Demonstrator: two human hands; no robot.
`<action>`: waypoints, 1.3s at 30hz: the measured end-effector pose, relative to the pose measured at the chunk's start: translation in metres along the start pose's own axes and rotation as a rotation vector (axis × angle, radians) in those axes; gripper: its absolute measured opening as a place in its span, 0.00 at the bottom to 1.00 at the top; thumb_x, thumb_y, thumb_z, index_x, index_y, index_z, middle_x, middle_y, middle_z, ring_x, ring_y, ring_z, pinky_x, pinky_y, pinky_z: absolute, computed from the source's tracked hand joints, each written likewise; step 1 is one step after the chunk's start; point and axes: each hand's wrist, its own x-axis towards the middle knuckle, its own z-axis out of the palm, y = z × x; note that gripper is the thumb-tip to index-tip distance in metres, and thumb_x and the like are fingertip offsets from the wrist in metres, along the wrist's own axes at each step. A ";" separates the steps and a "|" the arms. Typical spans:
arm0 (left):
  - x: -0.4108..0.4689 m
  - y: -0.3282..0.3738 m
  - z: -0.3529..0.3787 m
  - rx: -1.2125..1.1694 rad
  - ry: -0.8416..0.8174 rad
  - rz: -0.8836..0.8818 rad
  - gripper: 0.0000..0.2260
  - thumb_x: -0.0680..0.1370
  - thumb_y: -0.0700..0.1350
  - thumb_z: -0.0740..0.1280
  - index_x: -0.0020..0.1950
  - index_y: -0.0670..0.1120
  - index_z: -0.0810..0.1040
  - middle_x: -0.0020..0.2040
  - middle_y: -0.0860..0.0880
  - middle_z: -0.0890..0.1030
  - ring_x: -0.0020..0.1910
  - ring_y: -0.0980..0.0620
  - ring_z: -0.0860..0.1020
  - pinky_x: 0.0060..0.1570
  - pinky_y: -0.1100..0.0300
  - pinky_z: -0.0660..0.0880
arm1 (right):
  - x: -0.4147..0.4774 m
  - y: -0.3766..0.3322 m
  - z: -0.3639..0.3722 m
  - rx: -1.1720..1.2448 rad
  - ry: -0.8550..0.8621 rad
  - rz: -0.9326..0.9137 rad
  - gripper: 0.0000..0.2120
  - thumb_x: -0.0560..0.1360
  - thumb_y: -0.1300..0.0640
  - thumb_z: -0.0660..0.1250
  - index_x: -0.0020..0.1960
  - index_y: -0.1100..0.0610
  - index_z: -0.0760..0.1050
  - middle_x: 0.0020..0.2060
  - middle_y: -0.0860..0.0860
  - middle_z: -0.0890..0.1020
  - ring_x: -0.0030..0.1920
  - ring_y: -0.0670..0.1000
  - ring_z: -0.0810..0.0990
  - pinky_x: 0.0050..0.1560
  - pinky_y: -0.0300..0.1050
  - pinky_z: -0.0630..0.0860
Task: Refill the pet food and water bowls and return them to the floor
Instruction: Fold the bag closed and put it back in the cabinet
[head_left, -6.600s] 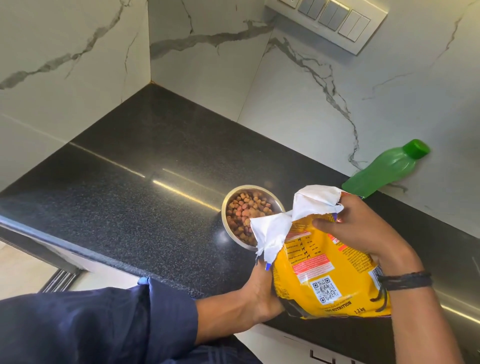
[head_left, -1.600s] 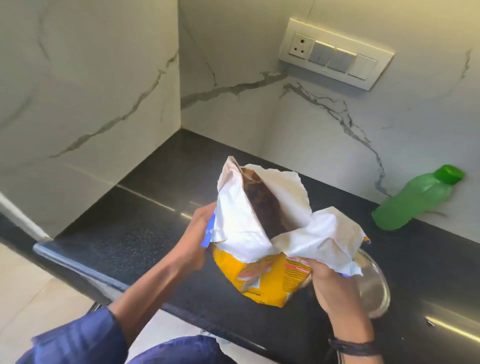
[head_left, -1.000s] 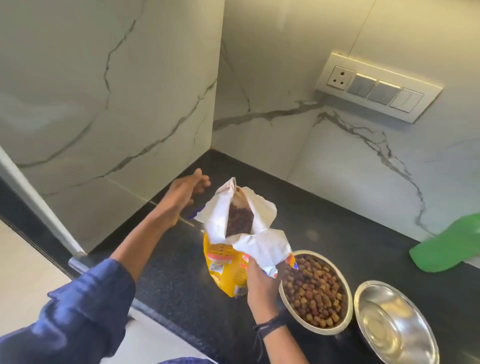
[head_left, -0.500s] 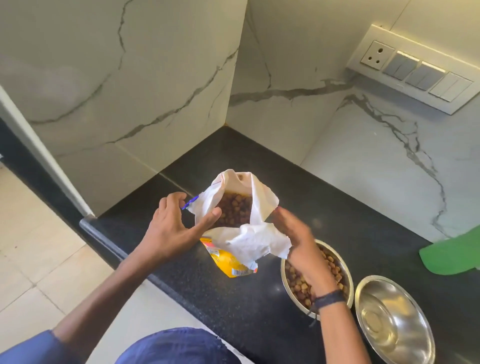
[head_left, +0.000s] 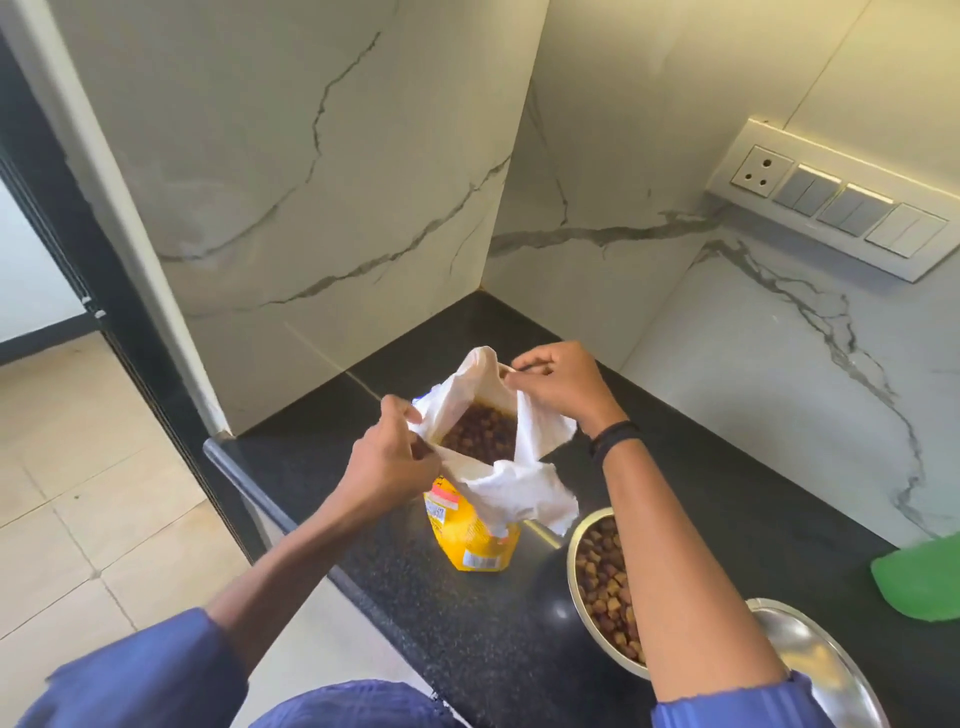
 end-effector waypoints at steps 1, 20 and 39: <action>0.006 0.000 -0.003 0.004 0.022 0.006 0.16 0.71 0.39 0.66 0.53 0.49 0.63 0.39 0.48 0.84 0.38 0.44 0.82 0.44 0.47 0.81 | -0.002 0.000 -0.003 -0.053 0.037 -0.003 0.06 0.67 0.54 0.76 0.42 0.54 0.85 0.32 0.45 0.82 0.39 0.47 0.82 0.45 0.40 0.77; 0.065 0.065 -0.049 -0.052 -0.002 0.178 0.41 0.68 0.32 0.72 0.74 0.54 0.57 0.62 0.44 0.75 0.53 0.46 0.76 0.40 0.58 0.77 | -0.047 0.000 -0.020 -0.120 0.284 0.045 0.12 0.71 0.55 0.67 0.32 0.60 0.71 0.27 0.56 0.79 0.27 0.56 0.79 0.32 0.44 0.75; 0.080 -0.037 -0.013 -0.027 0.036 0.164 0.17 0.66 0.57 0.72 0.45 0.45 0.82 0.43 0.47 0.84 0.40 0.48 0.80 0.44 0.51 0.79 | -0.014 0.052 0.034 0.433 -0.322 0.065 0.36 0.61 0.56 0.83 0.66 0.50 0.74 0.59 0.47 0.82 0.62 0.47 0.79 0.58 0.43 0.78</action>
